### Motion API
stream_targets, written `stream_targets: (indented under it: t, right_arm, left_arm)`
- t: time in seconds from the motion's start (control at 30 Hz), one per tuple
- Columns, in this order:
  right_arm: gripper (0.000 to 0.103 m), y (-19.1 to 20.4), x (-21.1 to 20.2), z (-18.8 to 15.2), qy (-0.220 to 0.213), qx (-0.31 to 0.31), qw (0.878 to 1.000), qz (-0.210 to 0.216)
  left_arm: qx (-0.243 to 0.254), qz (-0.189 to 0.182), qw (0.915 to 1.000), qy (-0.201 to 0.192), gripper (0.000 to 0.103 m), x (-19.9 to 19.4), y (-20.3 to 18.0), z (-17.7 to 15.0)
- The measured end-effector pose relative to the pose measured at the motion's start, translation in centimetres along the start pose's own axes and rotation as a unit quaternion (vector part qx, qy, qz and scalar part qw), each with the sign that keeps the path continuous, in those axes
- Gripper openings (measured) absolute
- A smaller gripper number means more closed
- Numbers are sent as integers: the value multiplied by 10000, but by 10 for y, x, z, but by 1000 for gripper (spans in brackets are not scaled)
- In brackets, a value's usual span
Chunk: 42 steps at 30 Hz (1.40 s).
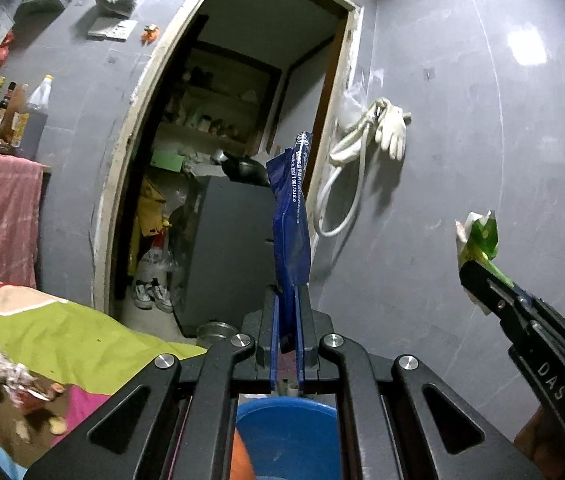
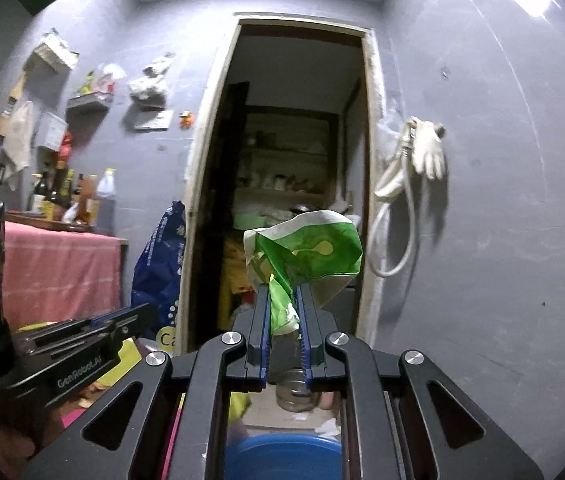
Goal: Collect trash
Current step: 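Carry both wrappers over the blue bucket and open both tools to drop them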
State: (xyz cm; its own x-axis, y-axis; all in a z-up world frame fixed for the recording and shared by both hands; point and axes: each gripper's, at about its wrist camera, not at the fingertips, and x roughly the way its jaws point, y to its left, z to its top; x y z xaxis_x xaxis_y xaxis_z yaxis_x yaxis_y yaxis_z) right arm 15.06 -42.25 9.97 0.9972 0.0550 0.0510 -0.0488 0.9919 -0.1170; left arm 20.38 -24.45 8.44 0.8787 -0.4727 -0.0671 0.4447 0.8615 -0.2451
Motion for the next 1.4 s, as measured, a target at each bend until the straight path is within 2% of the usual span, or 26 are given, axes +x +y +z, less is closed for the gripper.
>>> stream_targets:
  t: [0.07,0.23,0.33,0.47,0.7,0.77,0.8,0.87,1.0,1.07,1.13,1.2,1.27,1.33,1.4]
  right_arm:
    - [10,-10,9,-13,141,124,9998,-73]
    - [11,-31,29,-48,551,488,9972,-164]
    - [11,-36,43,-68,858,672,9939,-172]
    - [12,-42,55,-92,1228,885,9884,-152]
    - [18,-56,73,-124,1800,1247,9756,-136]
    - [18,-58,76,-128,1901,1310,9729,-125]
    - [21,-60,75,-130,1946,1349,9715,-125]
    - [27,-61,73,-129,1956,1397,9706,-121]
    - [28,-58,66,-117,1861,1335,9733,-141]
    - [33,-55,61,-106,1736,1282,9764,-122]
    - [49,-49,55,-93,1556,1230,9801,-84]
    - [52,-41,49,-78,1363,1177,9836,-25]
    - [56,-32,45,-66,1212,1133,9861,23]
    - [74,-20,37,-49,960,1110,9891,123]
    - [79,-5,32,-34,733,1078,9912,234]
  left_arm:
    - [17,34,9999,117,5,13,-1,-7]
    - [10,76,9976,693,5,47,-1,-32]
    - [-95,101,9936,1120,5,67,2,-48]
    - [-127,110,9885,1504,5,84,2,-67]
    - [-357,13,9712,2355,6,117,13,-94]
    - [-429,-42,9663,2536,10,120,16,-101]
    - [-454,-51,9645,2603,15,121,17,-102]
    - [-542,-117,9631,2633,23,119,20,-104]
    - [-658,-133,9649,2539,24,108,27,-93]
    - [-726,-133,9681,2395,29,96,31,-80]
    - [-783,-109,9732,2159,41,79,39,-64]
    - [-780,-56,9784,1915,45,62,43,-46]
    - [-691,34,9832,1687,53,43,52,-29]
    - [-596,150,9880,1415,68,22,62,-13]
    - [-467,303,9918,1155,74,0,73,0]
